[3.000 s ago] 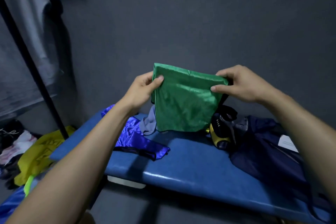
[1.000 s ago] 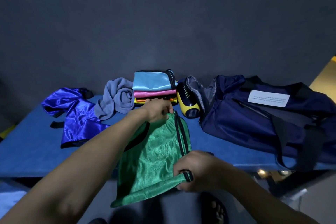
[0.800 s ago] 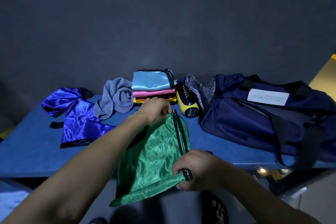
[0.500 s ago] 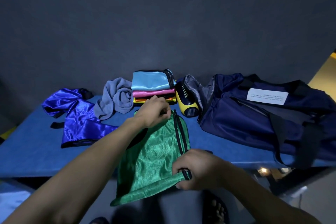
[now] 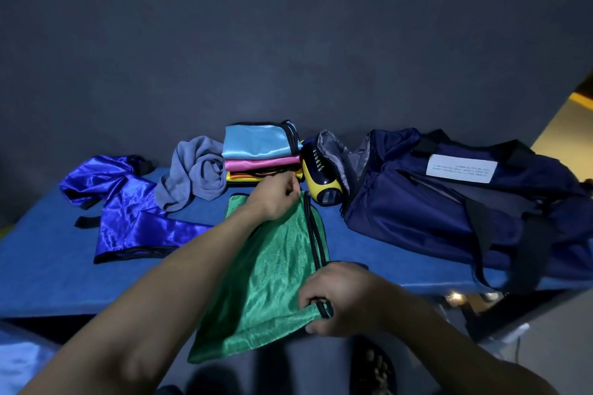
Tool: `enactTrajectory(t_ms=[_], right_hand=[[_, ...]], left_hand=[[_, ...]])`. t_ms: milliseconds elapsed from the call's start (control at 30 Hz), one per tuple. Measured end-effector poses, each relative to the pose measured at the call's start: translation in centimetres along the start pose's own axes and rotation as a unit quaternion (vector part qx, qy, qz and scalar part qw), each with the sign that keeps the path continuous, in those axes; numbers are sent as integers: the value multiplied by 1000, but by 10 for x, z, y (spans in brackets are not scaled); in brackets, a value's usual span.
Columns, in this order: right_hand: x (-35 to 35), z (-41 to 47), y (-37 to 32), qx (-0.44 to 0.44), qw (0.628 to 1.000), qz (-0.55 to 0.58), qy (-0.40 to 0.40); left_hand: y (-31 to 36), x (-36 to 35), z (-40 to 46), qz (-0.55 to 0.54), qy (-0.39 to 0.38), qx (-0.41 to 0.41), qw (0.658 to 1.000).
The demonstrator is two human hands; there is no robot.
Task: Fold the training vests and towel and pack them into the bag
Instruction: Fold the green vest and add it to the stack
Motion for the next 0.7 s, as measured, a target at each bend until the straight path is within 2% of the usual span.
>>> enactTrajectory(t_ms=[267,400,533,700], right_hand=[[-8,-9,3,58,993,-65,75],[-13,-16,3,52,990,-85,98],[-14,-18,3,47,985,-110,121],[-4,-26,-1,51,984,-75,155]], left_hand=[[10,-13,-1,79,62,30,995],[14,-23,1,115,89,64,987],[14,-32,3,159,108,16,981],[8,-24,4,146,81,-38,985]])
Point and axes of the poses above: each hand's wrist, its own z-axis towards the middle knuckle, its own x-axis out of the back of the hand, y = z × x, the point moved 2 cm from there along z, towards the middle knuckle, and after that the axes turned 15 degrees about -y, right-handed, at the moved point
